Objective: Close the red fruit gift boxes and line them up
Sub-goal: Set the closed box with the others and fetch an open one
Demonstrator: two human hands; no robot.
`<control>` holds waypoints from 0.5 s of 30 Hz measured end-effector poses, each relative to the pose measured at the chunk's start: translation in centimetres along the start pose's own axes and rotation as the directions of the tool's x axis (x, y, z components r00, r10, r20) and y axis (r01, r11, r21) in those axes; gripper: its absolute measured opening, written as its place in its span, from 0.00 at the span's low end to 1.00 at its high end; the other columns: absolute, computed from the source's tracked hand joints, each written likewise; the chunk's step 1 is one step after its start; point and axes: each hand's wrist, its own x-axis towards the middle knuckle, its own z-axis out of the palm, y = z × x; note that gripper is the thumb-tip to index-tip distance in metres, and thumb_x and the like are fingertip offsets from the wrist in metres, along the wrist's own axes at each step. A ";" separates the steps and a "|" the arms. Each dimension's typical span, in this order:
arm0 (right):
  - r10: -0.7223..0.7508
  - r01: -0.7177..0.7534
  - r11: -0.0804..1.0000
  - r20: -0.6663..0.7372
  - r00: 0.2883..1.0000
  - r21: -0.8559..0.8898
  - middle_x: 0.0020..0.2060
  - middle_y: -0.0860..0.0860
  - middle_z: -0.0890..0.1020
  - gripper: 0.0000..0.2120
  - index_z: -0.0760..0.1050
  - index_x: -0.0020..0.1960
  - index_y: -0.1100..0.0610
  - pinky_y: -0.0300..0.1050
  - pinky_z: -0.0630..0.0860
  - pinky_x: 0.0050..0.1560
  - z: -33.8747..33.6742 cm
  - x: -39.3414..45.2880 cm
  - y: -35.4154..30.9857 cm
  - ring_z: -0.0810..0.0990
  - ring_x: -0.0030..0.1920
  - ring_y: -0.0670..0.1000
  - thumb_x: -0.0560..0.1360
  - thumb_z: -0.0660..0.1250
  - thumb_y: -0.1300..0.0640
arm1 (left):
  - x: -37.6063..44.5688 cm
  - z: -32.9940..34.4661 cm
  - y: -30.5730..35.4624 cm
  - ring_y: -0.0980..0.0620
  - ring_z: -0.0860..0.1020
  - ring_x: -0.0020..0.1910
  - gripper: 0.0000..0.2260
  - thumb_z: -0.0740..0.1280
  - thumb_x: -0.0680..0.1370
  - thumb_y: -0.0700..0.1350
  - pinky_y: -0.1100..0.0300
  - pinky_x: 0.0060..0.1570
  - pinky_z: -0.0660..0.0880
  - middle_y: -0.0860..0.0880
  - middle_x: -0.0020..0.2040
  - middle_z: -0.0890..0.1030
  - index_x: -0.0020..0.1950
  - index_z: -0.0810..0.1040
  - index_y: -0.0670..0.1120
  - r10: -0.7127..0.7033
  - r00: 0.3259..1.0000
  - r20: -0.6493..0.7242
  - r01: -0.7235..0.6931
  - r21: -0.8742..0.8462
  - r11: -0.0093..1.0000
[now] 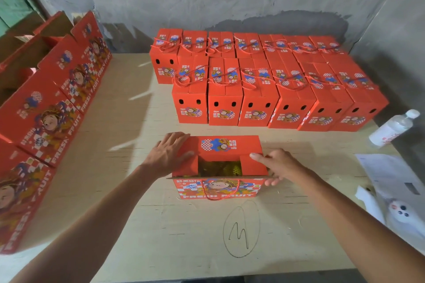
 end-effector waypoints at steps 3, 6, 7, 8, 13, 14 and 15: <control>0.251 -0.266 0.963 0.228 0.941 0.039 0.40 0.62 0.87 0.37 0.70 0.64 0.58 0.47 0.85 0.34 -0.7 -0.4 -2.4 0.88 0.40 0.59 0.73 0.65 0.26 | -0.4 0.0 0.3 0.47 0.65 0.74 0.44 0.46 0.75 0.76 0.44 0.69 0.69 0.48 0.76 0.68 0.81 0.62 0.47 -0.049 0.999 -0.022 0.049 0.014 0.999; 0.395 -0.441 0.895 0.349 0.850 0.063 0.63 0.68 0.80 0.43 0.62 0.76 0.58 0.44 0.82 0.29 -0.4 0.0 -4.0 0.88 0.38 0.56 0.75 0.63 0.26 | -0.9 -0.2 0.7 0.46 0.65 0.73 0.43 0.48 0.75 0.75 0.46 0.69 0.68 0.48 0.75 0.69 0.80 0.64 0.47 -0.106 0.994 -0.022 0.107 0.059 0.992; 0.393 -0.447 0.889 0.336 0.856 0.098 0.62 0.67 0.81 0.42 0.62 0.75 0.60 0.44 0.82 0.28 -0.2 0.4 -4.7 0.87 0.36 0.55 0.76 0.63 0.29 | -1.2 -0.2 0.9 0.46 0.66 0.73 0.43 0.49 0.75 0.75 0.47 0.69 0.68 0.48 0.74 0.70 0.79 0.65 0.47 -0.130 0.991 -0.026 0.132 0.079 0.988; 0.365 -0.417 0.898 0.294 0.883 0.140 0.58 0.67 0.83 0.39 0.64 0.73 0.62 0.44 0.81 0.26 0.0 0.8 -5.3 0.87 0.35 0.55 0.78 0.65 0.33 | -1.5 -0.2 1.1 0.45 0.67 0.71 0.41 0.50 0.75 0.74 0.47 0.68 0.69 0.47 0.73 0.71 0.78 0.67 0.47 -0.153 0.987 -0.039 0.157 0.098 0.983; 0.218 -0.213 0.946 0.006 0.976 0.245 0.52 0.56 0.80 0.16 0.76 0.55 0.57 0.42 0.75 0.29 -0.2 3.7 -7.3 0.80 0.43 0.51 0.74 0.77 0.51 | -4.2 0.4 1.5 0.42 0.71 0.64 0.32 0.59 0.79 0.69 0.50 0.61 0.69 0.44 0.65 0.75 0.71 0.72 0.47 -0.338 0.932 -0.130 0.358 0.199 0.912; 0.219 -0.207 0.936 -0.009 0.976 0.286 0.55 0.58 0.80 0.13 0.76 0.54 0.59 0.43 0.75 0.32 -0.1 4.3 -8.0 0.80 0.46 0.52 0.75 0.75 0.55 | -4.5 0.4 1.6 0.42 0.71 0.63 0.31 0.59 0.79 0.69 0.50 0.61 0.68 0.44 0.64 0.75 0.70 0.72 0.47 -0.376 0.916 -0.139 0.398 0.211 0.893; 0.216 -0.201 0.917 -0.005 0.976 0.345 0.57 0.59 0.79 0.10 0.75 0.53 0.60 0.45 0.76 0.34 0.2 4.7 -8.9 0.80 0.48 0.54 0.76 0.73 0.57 | -4.9 0.3 1.6 0.42 0.71 0.62 0.32 0.59 0.79 0.70 0.51 0.60 0.68 0.44 0.62 0.75 0.70 0.73 0.46 -0.409 0.901 -0.144 0.432 0.222 0.874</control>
